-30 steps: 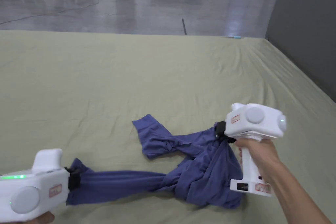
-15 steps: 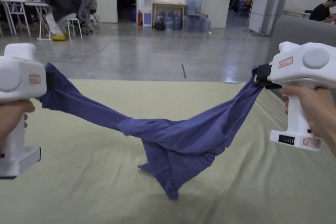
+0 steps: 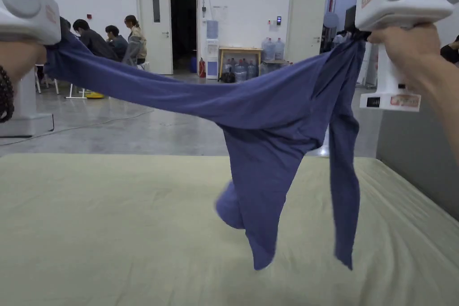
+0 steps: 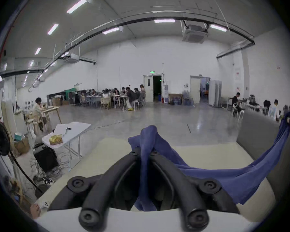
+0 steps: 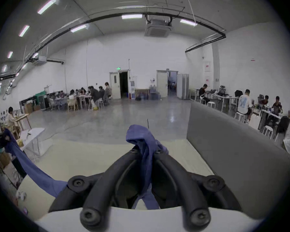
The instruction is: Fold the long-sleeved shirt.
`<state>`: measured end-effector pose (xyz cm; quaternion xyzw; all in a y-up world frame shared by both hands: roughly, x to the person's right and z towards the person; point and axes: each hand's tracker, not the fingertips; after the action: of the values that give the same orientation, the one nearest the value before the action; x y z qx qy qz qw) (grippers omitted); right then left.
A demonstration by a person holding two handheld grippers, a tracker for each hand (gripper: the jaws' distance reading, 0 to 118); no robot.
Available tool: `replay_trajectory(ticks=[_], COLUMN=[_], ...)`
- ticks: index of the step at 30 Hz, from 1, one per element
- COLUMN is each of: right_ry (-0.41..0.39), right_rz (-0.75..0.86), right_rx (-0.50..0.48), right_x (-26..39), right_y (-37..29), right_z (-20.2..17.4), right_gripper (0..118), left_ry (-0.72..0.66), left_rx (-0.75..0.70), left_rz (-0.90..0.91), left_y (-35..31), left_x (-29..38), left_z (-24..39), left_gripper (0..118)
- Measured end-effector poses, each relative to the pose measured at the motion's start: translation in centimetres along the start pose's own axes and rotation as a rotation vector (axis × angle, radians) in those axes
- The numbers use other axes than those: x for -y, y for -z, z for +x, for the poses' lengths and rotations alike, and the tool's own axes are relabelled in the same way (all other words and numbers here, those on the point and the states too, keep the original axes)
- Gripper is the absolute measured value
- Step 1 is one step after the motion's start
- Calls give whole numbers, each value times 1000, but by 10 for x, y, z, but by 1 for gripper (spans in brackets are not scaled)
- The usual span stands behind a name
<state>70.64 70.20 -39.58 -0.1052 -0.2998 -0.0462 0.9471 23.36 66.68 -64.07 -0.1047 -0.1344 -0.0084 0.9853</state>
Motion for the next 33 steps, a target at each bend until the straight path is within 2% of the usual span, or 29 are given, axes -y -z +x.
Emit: replay_trajectory(ticks=[5,9,14,17,20,22,25,26,30,33], right_ry=[17,13,72,101,173,185,153,119,108,118], right_rz=[-21,-131,-262,-290,-270,-278,-297,-315,-399,-497], right_rx=[-8,-5,14,8,-42,-62,-77,-88,-93,-71], right_x=[20,87,181,207,227,249,297,315,397,458], right_y=[18,49,73,65,21,-22,-86,-109,-192,-243], right_z=[-1,4,21,36,49,56,58,57,57,57], right_gripper=[11,11,11,11,11,11,11,11,11,11], left_ry=[54,57,100,88,58,77,72,52,102,82], left_rx=[26,46,79,89,131,148,192,204,245,259], left_rz=[-19,-125,-232,-254,-255,-269,-290,-302,-403,-523], left_y=[10,37,60,52,16,-19,-82,-100,-183,-229], left_x=[19,76,157,180,198,221,270,288,374,432], left_z=[5,13,22,15,1,-8,-25,-30,-47,-63], left_gripper=[3,3,3,3,3,3,3,3,3,3])
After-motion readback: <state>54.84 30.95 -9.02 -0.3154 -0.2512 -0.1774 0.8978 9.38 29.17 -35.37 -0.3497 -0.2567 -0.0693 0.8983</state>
